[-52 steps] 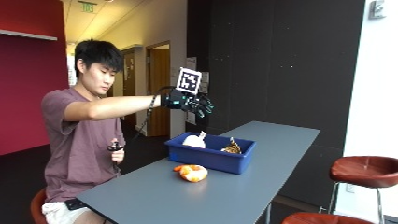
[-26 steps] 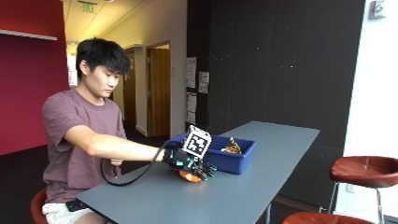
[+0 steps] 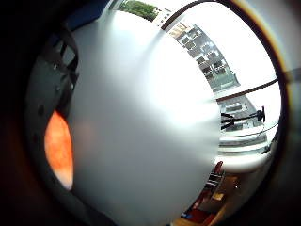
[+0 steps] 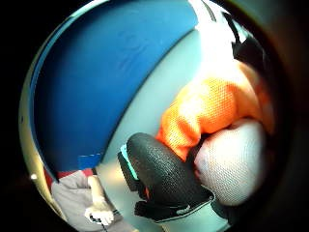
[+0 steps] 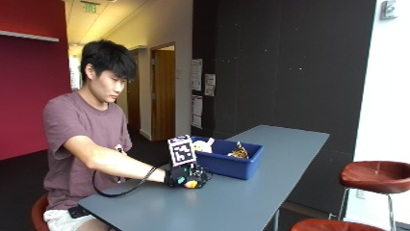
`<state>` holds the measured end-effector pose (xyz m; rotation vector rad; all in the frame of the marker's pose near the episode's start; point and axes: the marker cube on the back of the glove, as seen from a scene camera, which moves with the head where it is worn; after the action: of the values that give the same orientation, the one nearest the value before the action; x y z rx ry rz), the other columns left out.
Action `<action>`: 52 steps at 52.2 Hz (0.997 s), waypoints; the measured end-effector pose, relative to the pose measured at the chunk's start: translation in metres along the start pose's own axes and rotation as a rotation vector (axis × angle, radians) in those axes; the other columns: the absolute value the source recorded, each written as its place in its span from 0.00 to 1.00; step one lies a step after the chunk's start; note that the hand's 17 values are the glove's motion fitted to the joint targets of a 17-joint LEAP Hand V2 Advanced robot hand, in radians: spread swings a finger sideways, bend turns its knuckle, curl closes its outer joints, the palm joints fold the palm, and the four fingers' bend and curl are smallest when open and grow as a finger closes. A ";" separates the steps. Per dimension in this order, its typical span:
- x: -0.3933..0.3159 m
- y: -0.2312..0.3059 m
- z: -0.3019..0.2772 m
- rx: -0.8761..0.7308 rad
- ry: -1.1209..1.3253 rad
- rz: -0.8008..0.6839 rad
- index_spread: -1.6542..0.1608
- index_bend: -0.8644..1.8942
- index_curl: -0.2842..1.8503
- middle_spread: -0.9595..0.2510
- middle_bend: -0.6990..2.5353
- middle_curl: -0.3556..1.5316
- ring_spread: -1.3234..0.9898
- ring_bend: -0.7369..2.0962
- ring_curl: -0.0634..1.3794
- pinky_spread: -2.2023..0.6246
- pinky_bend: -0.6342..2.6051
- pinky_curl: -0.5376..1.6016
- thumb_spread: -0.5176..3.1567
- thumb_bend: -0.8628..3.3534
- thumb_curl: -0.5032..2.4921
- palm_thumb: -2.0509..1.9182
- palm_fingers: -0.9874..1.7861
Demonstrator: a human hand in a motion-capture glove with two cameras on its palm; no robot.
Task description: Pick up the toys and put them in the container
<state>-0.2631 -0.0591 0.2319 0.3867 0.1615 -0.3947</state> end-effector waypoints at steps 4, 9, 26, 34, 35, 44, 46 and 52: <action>-0.005 -0.001 -0.008 0.076 -0.032 -0.007 0.79 0.41 0.24 0.63 0.44 0.44 0.43 0.64 0.44 0.68 0.46 0.42 0.43 0.18 0.24 0.48 0.78; -0.004 -0.002 -0.011 0.091 0.042 -0.060 0.79 0.49 0.28 0.62 0.50 0.49 0.42 0.67 0.49 0.66 0.48 0.45 0.43 0.18 0.24 0.48 0.84; 0.028 -0.009 -0.044 -0.181 -0.198 0.221 0.83 0.70 0.41 0.66 0.60 0.57 0.42 0.73 0.55 0.64 0.52 0.50 0.48 0.20 0.24 0.51 0.80; 0.045 -0.022 -0.116 -0.030 -0.213 0.241 0.84 0.72 0.43 0.68 0.62 0.58 0.42 0.75 0.56 0.64 0.53 0.51 0.51 0.20 0.25 0.51 0.78; 0.047 -0.023 -0.125 -0.014 -0.201 0.222 0.84 0.72 0.44 0.68 0.62 0.58 0.42 0.75 0.56 0.63 0.53 0.52 0.51 0.20 0.25 0.51 0.78; 0.041 -0.050 -0.194 0.088 -0.127 0.201 0.85 0.72 0.45 0.69 0.64 0.58 0.43 0.77 0.56 0.63 0.54 0.53 0.52 0.20 0.25 0.51 0.77; 0.038 -0.058 -0.208 0.100 -0.106 0.213 0.86 0.73 0.46 0.70 0.64 0.58 0.43 0.77 0.56 0.63 0.54 0.53 0.52 0.20 0.25 0.51 0.77; 0.018 -0.084 -0.242 0.136 -0.077 0.147 0.86 0.73 0.46 0.70 0.64 0.58 0.43 0.77 0.56 0.63 0.54 0.54 0.52 0.20 0.25 0.51 0.77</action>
<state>-0.2993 -0.0407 -0.0218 0.5132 0.0309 -0.2756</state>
